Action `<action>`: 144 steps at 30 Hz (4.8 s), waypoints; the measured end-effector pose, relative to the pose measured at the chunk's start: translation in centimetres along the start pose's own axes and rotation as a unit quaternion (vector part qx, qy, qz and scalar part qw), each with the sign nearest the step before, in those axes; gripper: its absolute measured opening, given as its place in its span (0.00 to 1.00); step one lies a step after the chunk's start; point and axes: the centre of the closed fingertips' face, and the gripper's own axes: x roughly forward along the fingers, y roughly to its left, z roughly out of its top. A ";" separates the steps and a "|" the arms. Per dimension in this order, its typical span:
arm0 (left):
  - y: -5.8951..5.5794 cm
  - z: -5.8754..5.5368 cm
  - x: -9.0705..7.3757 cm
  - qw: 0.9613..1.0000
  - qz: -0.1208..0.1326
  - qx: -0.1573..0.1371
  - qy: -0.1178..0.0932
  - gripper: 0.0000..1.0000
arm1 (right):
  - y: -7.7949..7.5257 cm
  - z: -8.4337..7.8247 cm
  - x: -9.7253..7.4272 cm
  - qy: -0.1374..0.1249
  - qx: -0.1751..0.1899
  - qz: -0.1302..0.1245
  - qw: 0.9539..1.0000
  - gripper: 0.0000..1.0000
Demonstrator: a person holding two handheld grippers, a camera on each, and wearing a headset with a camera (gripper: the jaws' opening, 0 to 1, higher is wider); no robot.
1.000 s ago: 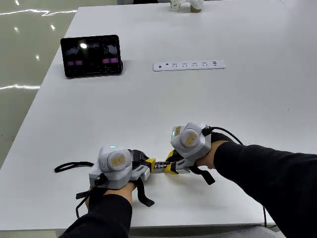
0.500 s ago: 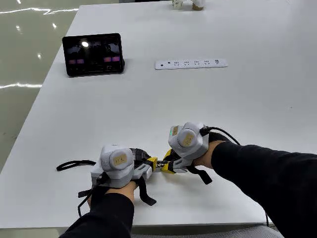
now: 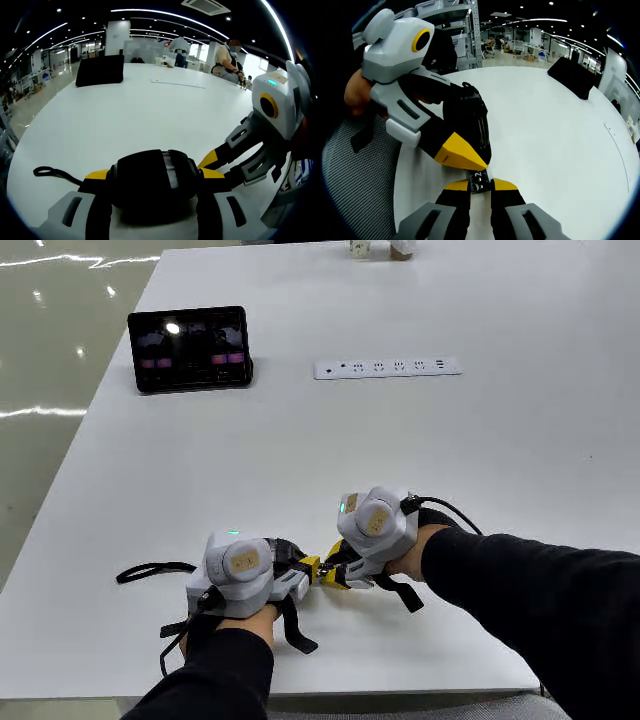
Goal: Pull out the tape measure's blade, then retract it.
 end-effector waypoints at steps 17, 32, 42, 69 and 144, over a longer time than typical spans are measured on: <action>0.1 0.0 0.0 1.000 -0.001 -0.002 -0.001 0.64 | 0.2 0.6 0.6 -0.012 0.003 0.001 1.000 0.12; 0.1 0.0 0.1 1.000 0.000 -0.001 -0.002 0.64 | 0.3 0.9 1.0 -0.020 -0.005 0.002 1.000 0.12; 0.1 0.0 0.1 1.000 0.000 0.001 -0.003 0.65 | 0.3 0.9 0.9 -0.025 -0.003 -0.001 1.000 0.12; 0.1 0.0 0.0 1.000 0.000 -0.010 0.010 0.66 | -0.4 0.8 0.8 0.005 -0.001 -0.031 1.000 0.22; 6.2 0.3 -7.2 0.956 -0.227 0.170 0.074 0.99 | -1.1 -15.0 -19.4 -0.058 0.182 -0.179 0.965 0.72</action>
